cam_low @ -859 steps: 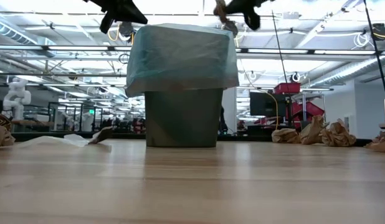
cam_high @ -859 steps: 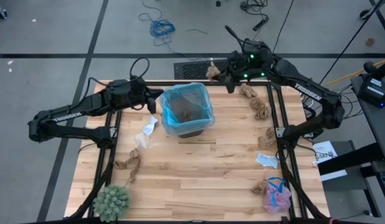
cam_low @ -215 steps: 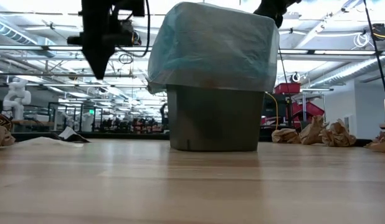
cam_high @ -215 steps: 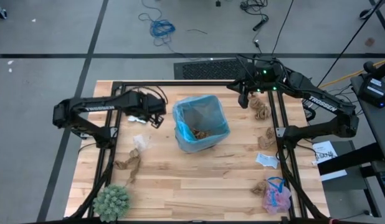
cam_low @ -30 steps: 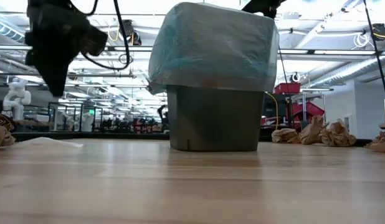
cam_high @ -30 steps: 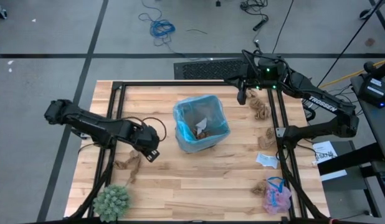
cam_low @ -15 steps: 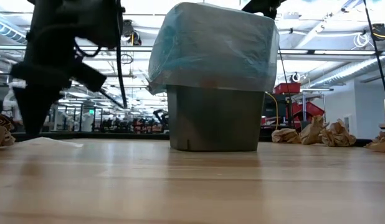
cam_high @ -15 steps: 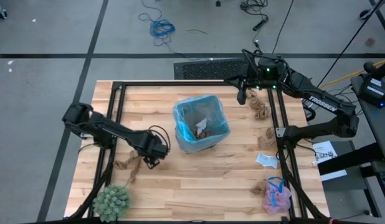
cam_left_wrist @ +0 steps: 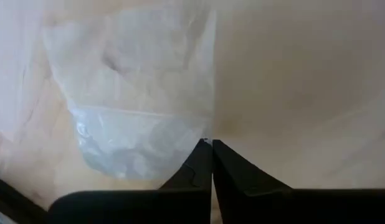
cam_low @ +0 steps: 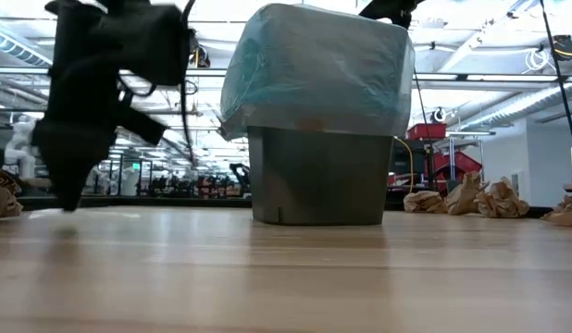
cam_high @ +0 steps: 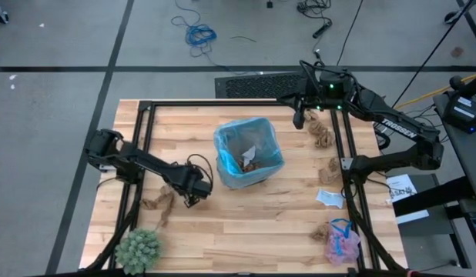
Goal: Pick and place trash into bin
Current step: Put the transparent plastic into the brown trash bin
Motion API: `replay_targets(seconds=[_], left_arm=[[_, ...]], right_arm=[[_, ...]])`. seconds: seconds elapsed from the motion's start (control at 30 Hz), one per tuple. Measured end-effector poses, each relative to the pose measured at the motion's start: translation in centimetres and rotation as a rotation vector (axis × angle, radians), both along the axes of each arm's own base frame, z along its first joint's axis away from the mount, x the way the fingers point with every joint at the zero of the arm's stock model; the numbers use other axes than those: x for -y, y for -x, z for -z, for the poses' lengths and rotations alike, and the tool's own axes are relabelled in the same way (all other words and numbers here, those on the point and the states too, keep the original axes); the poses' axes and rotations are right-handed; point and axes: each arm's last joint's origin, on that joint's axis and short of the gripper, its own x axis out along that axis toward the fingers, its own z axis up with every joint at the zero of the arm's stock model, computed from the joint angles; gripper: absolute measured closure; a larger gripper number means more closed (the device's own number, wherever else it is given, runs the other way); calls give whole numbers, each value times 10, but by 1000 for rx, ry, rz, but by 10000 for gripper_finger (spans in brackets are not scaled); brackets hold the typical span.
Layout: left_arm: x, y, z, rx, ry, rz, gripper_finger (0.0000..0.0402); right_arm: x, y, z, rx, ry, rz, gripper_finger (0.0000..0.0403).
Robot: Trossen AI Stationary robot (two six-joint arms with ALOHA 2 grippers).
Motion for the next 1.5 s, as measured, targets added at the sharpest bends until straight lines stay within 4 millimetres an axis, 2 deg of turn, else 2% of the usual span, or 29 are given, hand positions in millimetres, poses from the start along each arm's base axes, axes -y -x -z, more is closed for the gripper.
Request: replay_targets(seconds=[0.13,0.43,0.5,0.57,0.67,0.77,0.93,1.03,1.2,1.5], left_arm=[[-1,4,-26,83,-1,-90,399],[-14,32,-120,256,-153,-244,401],[-15,35,-132,296,-142,-247,401],[-15,34,-135,326,-115,-224,399],[-12,28,-131,332,-86,-169,380],[-12,15,-119,299,-97,-186,341],[-7,-13,-89,219,-98,-184,266],[-2,-25,-65,113,-64,-125,239],[2,-37,-34,-23,-56,-92,229],[3,-45,-20,-23,-104,-84,228]], right_arm=[[0,0,0,3,2,-1,403],[0,0,0,2,7,-4,403],[0,0,0,1,11,-5,403],[0,0,-1,3,14,-6,403],[0,0,-1,4,26,-10,402],[0,-1,-1,5,35,-13,398],[0,-1,-2,7,37,-12,397],[0,-1,-2,7,36,-13,397],[0,-1,-2,8,35,-12,396],[0,-1,-2,8,32,-11,396]])
